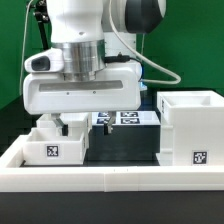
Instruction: Assemble drawer
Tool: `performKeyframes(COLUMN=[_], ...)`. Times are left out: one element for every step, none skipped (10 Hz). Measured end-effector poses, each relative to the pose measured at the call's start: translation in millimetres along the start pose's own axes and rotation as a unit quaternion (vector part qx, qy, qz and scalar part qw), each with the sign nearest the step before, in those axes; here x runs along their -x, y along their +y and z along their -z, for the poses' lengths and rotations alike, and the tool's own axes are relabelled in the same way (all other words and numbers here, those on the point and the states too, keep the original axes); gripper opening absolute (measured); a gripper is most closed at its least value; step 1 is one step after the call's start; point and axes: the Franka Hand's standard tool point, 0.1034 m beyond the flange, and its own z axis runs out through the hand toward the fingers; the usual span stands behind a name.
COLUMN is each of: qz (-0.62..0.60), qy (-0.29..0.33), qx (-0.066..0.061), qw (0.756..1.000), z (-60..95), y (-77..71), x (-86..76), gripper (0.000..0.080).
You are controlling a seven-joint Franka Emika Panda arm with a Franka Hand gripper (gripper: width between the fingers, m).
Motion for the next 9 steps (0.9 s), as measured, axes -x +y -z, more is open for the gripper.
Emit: performKeyframes(qz=[0.0,0.0,0.0,0.0,-0.002,-0.002,-0.003,-0.003,-0.001], qy=[-0.001,-0.001,-0.001,-0.001,-0.004,0.0,-0.003,-0.007,-0.009], qx=[0.0,0.0,0.0,0.0,-0.001,0.003,0.005,0.005,0.006], qw=[1.0,1.0,1.0,1.0,1.0,1.0,1.0,1.0,1.0], z=[-0.1,-0.2,-0.2,-0.2,0.0,-5.6,-11.8,-16.5,-19.9], y=[-0.7,-1.0,-0.8,-0.5,1.3,3.1,3.7,4.2,4.2], x=[-0.1,-0.1,-0.1,0.1,0.8,4.9,10.7,14.4,16.2], gripper=[0.0649,0.0649,0.0649,0.0649,0.0649,0.0649,0.0649,0.0649,0.0649])
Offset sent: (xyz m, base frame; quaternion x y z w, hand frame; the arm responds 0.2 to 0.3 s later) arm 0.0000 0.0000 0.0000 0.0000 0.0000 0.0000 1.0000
